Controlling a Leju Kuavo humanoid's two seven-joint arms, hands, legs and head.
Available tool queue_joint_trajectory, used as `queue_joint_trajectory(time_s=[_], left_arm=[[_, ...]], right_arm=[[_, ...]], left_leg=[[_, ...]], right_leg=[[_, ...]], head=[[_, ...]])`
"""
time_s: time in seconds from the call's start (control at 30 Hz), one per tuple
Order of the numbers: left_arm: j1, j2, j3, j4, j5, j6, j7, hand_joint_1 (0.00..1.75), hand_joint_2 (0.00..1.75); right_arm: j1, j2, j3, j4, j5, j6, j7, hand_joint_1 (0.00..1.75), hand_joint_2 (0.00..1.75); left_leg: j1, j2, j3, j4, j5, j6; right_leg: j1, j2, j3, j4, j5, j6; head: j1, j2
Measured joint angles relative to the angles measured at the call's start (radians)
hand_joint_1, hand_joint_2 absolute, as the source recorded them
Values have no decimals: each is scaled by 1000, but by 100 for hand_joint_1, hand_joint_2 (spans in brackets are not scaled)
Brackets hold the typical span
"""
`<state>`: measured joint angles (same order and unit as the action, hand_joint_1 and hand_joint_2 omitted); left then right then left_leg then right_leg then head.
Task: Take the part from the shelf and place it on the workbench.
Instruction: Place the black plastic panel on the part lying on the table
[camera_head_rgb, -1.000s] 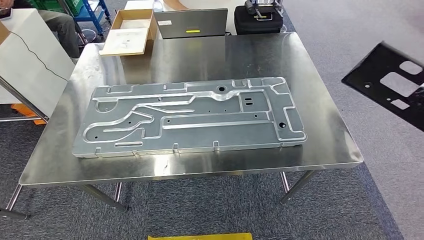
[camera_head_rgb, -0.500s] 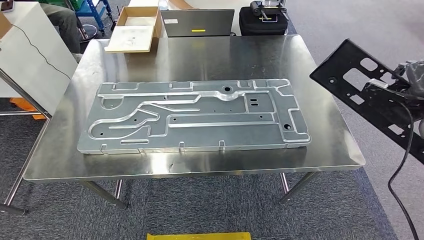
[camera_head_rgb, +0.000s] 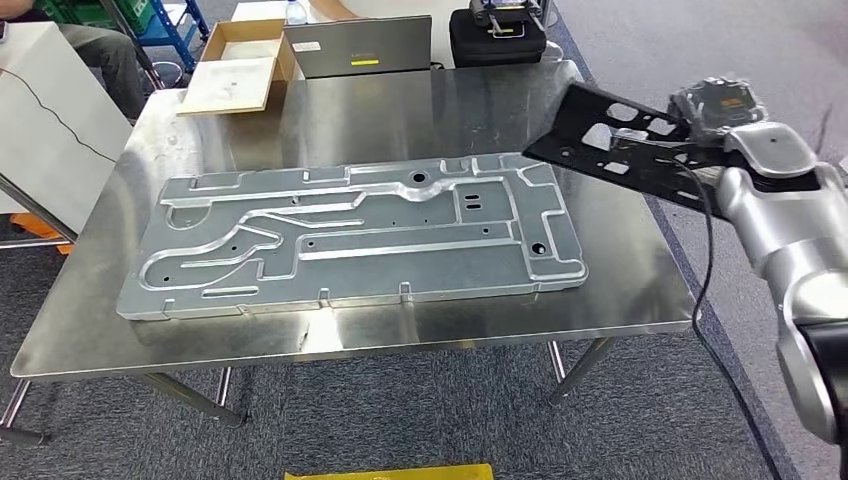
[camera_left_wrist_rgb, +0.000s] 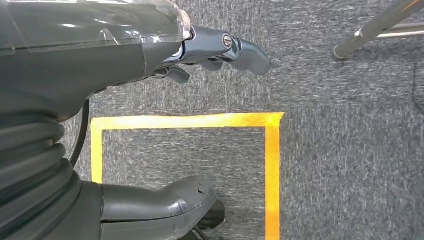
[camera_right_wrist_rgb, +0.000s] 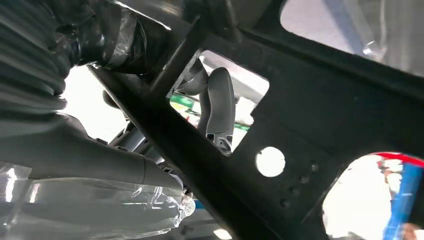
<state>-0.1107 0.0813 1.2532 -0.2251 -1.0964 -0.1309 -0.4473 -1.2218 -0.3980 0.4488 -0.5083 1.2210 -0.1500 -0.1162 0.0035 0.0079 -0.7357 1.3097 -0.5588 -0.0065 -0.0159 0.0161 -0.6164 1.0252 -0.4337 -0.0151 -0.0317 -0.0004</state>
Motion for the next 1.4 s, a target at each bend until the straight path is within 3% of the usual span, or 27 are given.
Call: queue_joint_trajectory(time_s=[0.03, 0.1, 0.17, 0.27, 0.33, 0.43, 0.47, 0.5, 0.53, 0.6, 0.67, 0.77, 0.83, 0.93, 0.97, 1.0, 1.03, 1.13, 1.17, 1.23, 1.3, 1.37, 1.4], left_arm=[[1, 0, -1, 0, -2, 2, 2, 0, 175], [2, 5, -4, 0, -6, 7, 5, 0, 175], [2, 11, -8, 0, -12, 10, 6, 0, 175], [2, 15, -13, 0, -19, 11, 7, 0, 175], [-1, 14, -19, 0, -22, 10, 7, 0, 175], [-7, 10, -24, 0, -24, 10, 8, 0, 175], [-6, 8, -24, 0, -23, 11, 8, 0, 175], [-3, 6, -24, 0, -23, 11, 9, 0, 175], [0, 5, -24, 0, -22, 12, 10, 0, 175], [5, 4, -24, 0, -21, 13, 10, 0, 175], [6, 2, -24, 0, -20, 14, 10, 0, 175], [9, 2, -25, 0, -20, 16, 10, 0, 175], [10, 2, -25, 0, -20, 17, 10, 0, 175], [13, 1, -25, 0, -19, 18, 10, 0, 175], [13, 1, -25, 1, -18, 19, 10, 0, 175], [14, 0, -25, 1, -18, 18, 10, 0, 175], [15, 0, -25, 1, -18, 18, 10, 0, 175], [16, 0, -25, 1, -18, 18, 10, 0, 175], [16, 0, -25, 1, -20, 18, 11, 0, 175], [16, -1, -25, 1, -23, 17, 13, 0, 175], [17, -1, -25, 1, -24, 14, 15, 0, 175], [17, 0, -25, 1, -24, 9, 16, 0, 175], [18, 0, -25, 1, -25, 7, 14, 0, 175]], right_arm=[[-11, 26, 13, 13, 3, 7, -2, 175, 175], [-34, 78, 36, 34, 7, 20, -18, 175, 175], [-55, 124, 56, 54, 14, 37, -37, 175, 175], [-64, 197, 81, 77, 23, 55, -49, 175, 175], [-72, 246, 94, 89, 25, 59, -48, 175, 175], [-83, 298, 112, 108, 30, 69, -55, 175, 175], [-83, 307, 117, 114, 32, 73, -59, 175, 175], [-82, 315, 121, 120, 33, 77, -61, 175, 175], [-83, 321, 124, 124, 34, 78, -63, 175, 175], [-88, 331, 127, 128, 34, 78, -66, 175, 175], [-93, 342, 130, 131, 33, 77, -67, 175, 175], [-95, 351, 133, 137, 33, 77, -67, 175, 175], [-98, 357, 133, 139, 33, 77, -66, 175, 175], [-98, 366, 133, 142, 33, 77, -67, 175, 175], [-97, 368, 134, 144, 33, 77, -67, 175, 175], [-96, 370, 134, 147, 33, 77, -69, 175, 175], [-96, 371, 134, 148, 32, 77, -72, 175, 175], [-90, 375, 134, 151, 25, 68, -82, 175, 175], [-84, 376, 134, 152, 21, 62, -85, 175, 175], [-63, 378, 134, 156, 15, 48, -88, 175, 175], [-34, 377, 134, 162, 9, 37, -88, 87, 87], [-7, 372, 134, 169, 0, 28, -84, 0, 0], [7, 367, 134, 174, -5, 24, -81, 0, 0]], left_leg=[[-2, 0, 14, -40, 32, 7], [-9, -1, 77, -182, 106, 29], [-15, 2, 118, -273, 138, 41], [-13, 5, 128, -298, 145, 42], [-7, 7, 134, -316, 155, 45], [-5, 8, 136, -321, 158, 48], [-4, 7, 136, -320, 157, 48], [-2, 5, 136, -318, 155, 47], [-1, 3, 136, -314, 153, 45], [0, 0, 135, -303, 144, 36], [-2, -2, 131, -292, 137, 24], [0, -1, 127, -289, 133, 7], [4, -1, 114, -254, 107, -5], [8, -2, 33, -75, 18, -18], [9, -2, 8, -24, 3, -21], [10, -2, -3, -6, 7, -22], [10, -2, 6, -30, 31, -21], [9, -3, 97, -225, 121, -12], [7, -4, 117, -265, 132, -7], [4, -5, 126, -285, 134, 3], [8, -5, 129, -294, 140, 15], [11, -4, 132, -302, 146, 29], [10, -4, 131, -303, 147, 34]], right_leg=[[4, 1, 2, 0, -1, -2], [12, 1, 6, 0, -3, -4], [16, 2, 5, 0, -4, -3], [16, 0, 4, -3, -5, 8], [16, -3, -13, 33, -32, 17], [9, -7, -97, 207, -113, 30], [6, -8, -121, 253, -124, 35], [3, -9, -129, 264, -115, 38], [0, -11, -118, 234, -88, 40], [-3, -16, -58, 105, -21, 40], [0, -18, -16, 16, 6, 31], [5, -15, -12, 1, 6, 11], [2, -16, -7, -7, 10, -3], [1, -14, -4, -10, 10, -12], [2, -13, -4, -9, 9, -13], [2, -12, -4, -7, 8, -13], [2, -11, -3, -5, 7, -12], [4, -9, -2, 0, 2, -4], [5, -8, -3, 0, 2, 1], [8, -7, -2, -5, 5, 11], [8, -8, -3, -3, 0, 21], [7, -10, -30, 57, -41, 28], [5, -10, -57, 117, -73, 30]], head=[[0, 0], [0, 0], [0, 0], [0, 0], [0, 0], [0, 0], [0, 0], [0, 0], [0, 0], [0, 0], [0, 0], [0, 0], [0, 0], [0, 0], [0, 0], [0, 0], [0, 0], [0, 0], [0, 0], [0, 0], [0, 0], [0, 0], [0, 0]])
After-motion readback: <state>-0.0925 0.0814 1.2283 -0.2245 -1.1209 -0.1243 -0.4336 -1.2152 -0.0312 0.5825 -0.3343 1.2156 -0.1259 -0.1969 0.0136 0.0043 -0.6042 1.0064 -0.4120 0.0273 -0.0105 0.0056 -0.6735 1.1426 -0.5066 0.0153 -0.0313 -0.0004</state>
